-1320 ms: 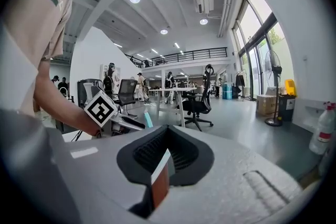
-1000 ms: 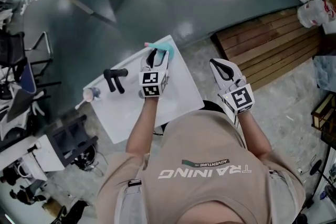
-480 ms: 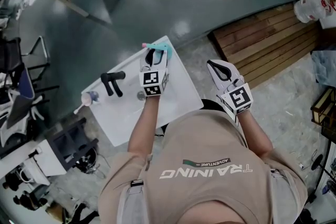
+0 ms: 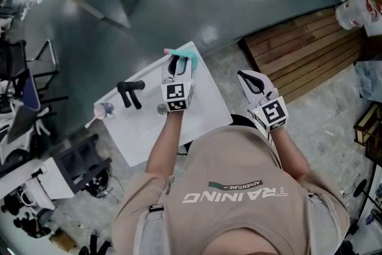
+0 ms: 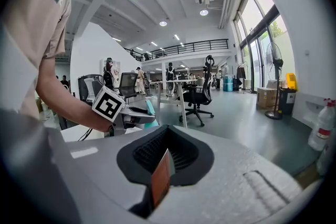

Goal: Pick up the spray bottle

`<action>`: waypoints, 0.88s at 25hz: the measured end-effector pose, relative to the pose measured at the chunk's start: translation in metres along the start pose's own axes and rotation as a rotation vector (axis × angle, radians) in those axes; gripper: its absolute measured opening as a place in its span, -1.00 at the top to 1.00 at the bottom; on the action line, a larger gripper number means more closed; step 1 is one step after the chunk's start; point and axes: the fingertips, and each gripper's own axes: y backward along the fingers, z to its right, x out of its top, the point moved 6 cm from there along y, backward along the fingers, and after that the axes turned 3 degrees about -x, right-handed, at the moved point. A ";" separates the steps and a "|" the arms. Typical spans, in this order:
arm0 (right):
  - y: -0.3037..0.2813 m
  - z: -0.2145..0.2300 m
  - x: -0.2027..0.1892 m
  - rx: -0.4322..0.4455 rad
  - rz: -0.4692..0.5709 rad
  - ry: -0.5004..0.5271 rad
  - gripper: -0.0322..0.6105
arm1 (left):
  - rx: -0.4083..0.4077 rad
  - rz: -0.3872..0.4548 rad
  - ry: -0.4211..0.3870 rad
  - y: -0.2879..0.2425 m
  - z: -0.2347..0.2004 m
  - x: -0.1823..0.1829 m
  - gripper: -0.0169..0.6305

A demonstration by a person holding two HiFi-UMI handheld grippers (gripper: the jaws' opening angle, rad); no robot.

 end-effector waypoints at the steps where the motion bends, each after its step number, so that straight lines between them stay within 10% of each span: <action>1: 0.000 -0.001 0.001 0.001 0.004 0.001 0.89 | 0.001 0.001 0.003 0.002 0.000 0.000 0.48; 22: -0.029 -0.064 0.028 0.138 0.062 0.032 0.89 | 0.054 0.046 0.031 0.108 -0.009 0.015 0.49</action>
